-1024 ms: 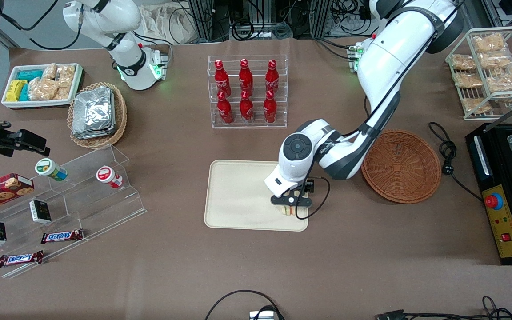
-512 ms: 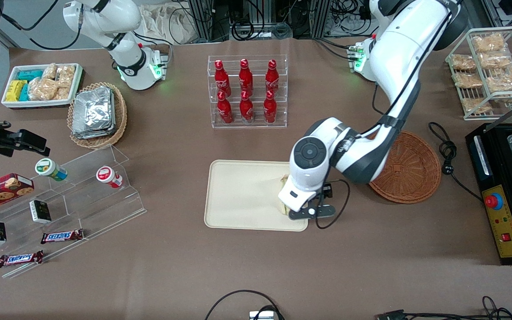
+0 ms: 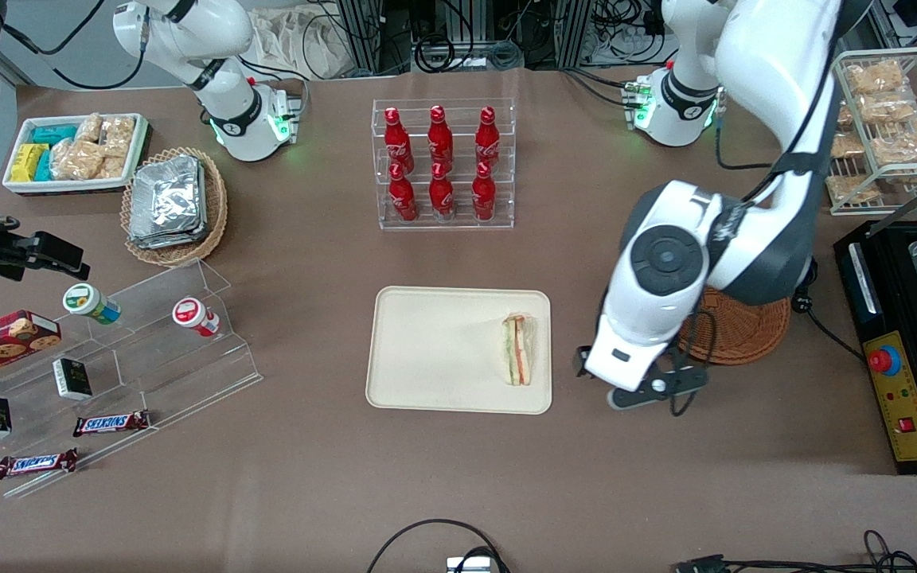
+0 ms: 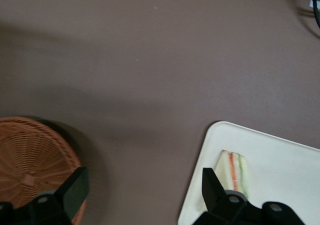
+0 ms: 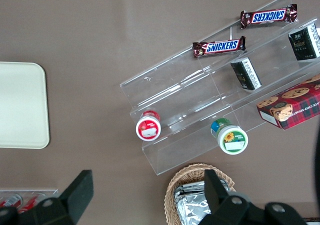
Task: Place sandwich from basket to tray
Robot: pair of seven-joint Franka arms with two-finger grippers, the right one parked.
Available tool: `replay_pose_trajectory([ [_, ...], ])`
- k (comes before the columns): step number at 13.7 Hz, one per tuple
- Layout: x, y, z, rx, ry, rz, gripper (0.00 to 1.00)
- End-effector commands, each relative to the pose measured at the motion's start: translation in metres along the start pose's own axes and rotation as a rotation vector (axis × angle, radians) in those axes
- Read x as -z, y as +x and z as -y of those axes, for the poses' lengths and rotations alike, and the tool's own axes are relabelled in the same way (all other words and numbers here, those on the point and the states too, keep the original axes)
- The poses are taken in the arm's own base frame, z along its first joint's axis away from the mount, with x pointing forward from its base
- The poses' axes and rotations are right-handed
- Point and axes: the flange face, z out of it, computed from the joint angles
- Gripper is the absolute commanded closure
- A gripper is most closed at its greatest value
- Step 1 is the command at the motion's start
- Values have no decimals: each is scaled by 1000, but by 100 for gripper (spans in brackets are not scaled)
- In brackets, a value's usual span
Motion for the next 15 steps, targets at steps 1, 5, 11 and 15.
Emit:
replay_pose_trajectory([
  [1, 27, 8, 38, -25, -1, 30, 0],
  [5, 52, 24, 99, -80, 1, 72, 0],
  [11, 72, 33, 146, -99, 31, 82, 0],
  [15, 93, 32, 161, -77, 22, 51, 0],
])
